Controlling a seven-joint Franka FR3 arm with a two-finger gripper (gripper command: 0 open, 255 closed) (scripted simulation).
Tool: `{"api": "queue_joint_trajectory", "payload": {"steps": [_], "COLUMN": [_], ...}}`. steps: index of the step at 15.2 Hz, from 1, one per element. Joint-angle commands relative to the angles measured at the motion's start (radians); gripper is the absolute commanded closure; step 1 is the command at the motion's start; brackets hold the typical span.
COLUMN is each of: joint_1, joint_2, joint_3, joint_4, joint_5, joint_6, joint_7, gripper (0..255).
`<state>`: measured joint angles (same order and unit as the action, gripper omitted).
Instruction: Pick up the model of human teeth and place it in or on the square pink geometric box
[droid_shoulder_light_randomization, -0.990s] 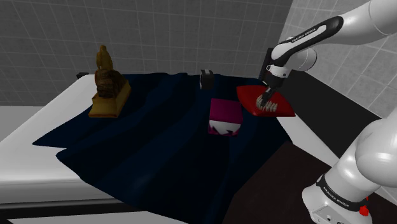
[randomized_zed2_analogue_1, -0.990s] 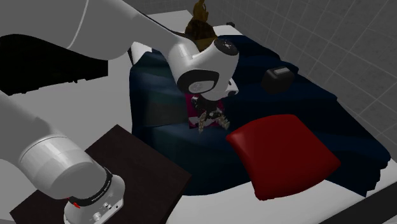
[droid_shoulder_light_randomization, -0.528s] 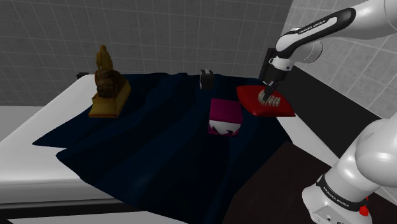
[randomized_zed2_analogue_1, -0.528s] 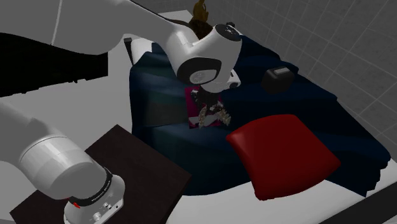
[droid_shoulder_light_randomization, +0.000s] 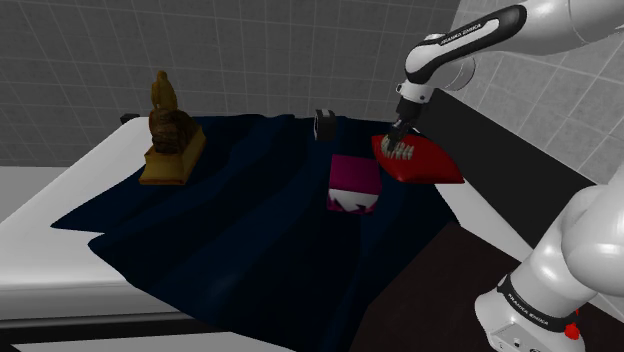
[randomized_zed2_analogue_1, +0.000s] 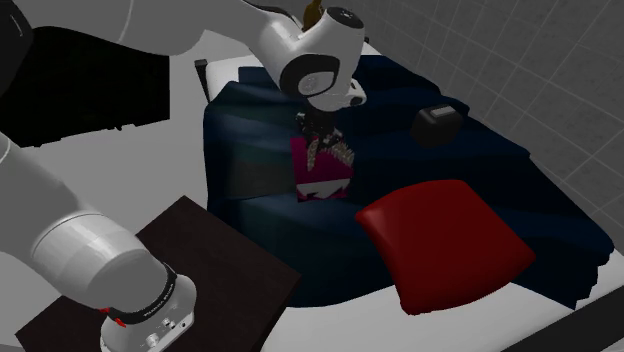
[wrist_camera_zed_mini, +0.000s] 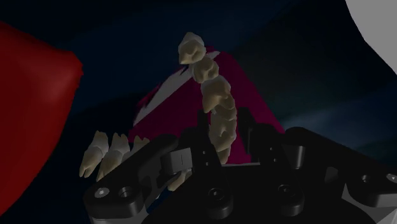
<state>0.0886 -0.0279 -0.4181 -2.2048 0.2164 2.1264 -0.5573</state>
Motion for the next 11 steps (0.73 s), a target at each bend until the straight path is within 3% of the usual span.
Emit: {"api": "queue_joint_trajectory", "payload": {"steps": [1, 8, 11], "joint_1": [0.019, 0.076, 0.075], "joint_2": [0.036, 0.184, 0.201], "joint_3": [0.018, 0.079, 0.081], "joint_4": [0.044, 0.243, 0.224], "joint_5": [0.018, 0.072, 0.084], "joint_6": [-0.006, -0.046, -0.012], "joint_7": [0.029, 0.134, 0.120], "gripper": [255, 255, 255]}}
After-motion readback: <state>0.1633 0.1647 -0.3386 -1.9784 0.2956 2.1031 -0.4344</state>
